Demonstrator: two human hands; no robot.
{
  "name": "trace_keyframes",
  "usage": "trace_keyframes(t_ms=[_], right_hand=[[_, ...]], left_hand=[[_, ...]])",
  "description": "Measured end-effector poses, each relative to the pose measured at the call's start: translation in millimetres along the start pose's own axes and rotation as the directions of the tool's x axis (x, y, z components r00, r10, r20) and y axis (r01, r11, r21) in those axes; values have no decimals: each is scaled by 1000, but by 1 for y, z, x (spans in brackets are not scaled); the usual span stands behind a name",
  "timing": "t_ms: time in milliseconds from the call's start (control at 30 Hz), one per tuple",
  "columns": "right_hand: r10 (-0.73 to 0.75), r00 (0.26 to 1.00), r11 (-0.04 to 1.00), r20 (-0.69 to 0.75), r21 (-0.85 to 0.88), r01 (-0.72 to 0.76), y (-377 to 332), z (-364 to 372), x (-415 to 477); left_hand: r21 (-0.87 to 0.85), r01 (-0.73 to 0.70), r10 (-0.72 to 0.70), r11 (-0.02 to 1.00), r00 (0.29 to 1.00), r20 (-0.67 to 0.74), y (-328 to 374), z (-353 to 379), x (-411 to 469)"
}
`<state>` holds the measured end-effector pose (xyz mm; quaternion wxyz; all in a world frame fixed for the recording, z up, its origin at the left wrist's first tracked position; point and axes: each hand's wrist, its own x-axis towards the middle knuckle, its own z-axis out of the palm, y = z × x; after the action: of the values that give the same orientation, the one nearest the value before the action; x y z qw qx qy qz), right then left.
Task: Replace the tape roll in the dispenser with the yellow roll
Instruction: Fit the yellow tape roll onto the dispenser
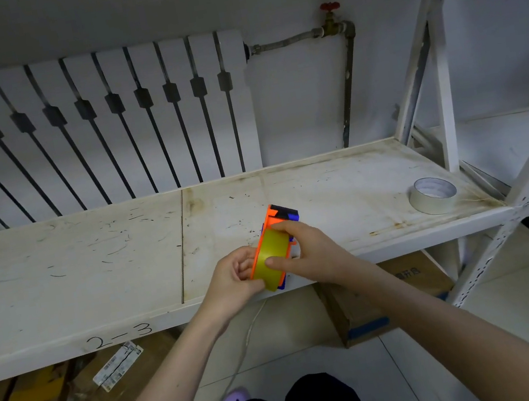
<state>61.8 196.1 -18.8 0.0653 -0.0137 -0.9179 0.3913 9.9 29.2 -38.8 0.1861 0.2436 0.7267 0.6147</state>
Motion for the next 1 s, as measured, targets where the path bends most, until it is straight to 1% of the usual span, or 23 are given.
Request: trace_keyframes(t_ms=[67,133,233,333,400,467,533,667,867,933,1000], right_hand=[[-38,999,994,-23,-102,36,1,2,2],[-108,993,980,-45,-174,99,2,6,4],[-196,977,955,-86,-243,170,2,13,6],[-250,964,925,-92,-318,209,1,20,5],[-263,960,925,-98,-308,222,0,21,7],[-224,972,940,-74,-280,196,-3,20,10],[-187,982,942,-30,-290,171,-6,18,14],[-227,974,923,-14,-324,210,-11,17,17],[-211,978,930,6,-306,202,-14,17,17],[-180,984,957,-11,-234,173,-16,16,19],[-135,987,986,-91,-105,126,-16,14,23]], left_hand=[[13,25,-25,1000,1000,-5,-5,0,1],[8,54,-54,999,998,-12,-7,1,3],[-16,88,-88,996,996,-25,-7,2,7],[-22,116,-117,993,992,-40,-6,-1,9],[-17,133,-133,991,991,-25,-4,-5,10],[5,149,-149,989,989,-11,-2,-9,11],[31,167,-166,986,986,-14,1,-12,13],[70,213,-212,974,977,-27,6,-15,17],[96,266,-260,959,963,-67,13,-15,22],[94,271,-265,958,961,-74,14,-14,22],[95,277,-272,956,960,-64,17,-14,21]])
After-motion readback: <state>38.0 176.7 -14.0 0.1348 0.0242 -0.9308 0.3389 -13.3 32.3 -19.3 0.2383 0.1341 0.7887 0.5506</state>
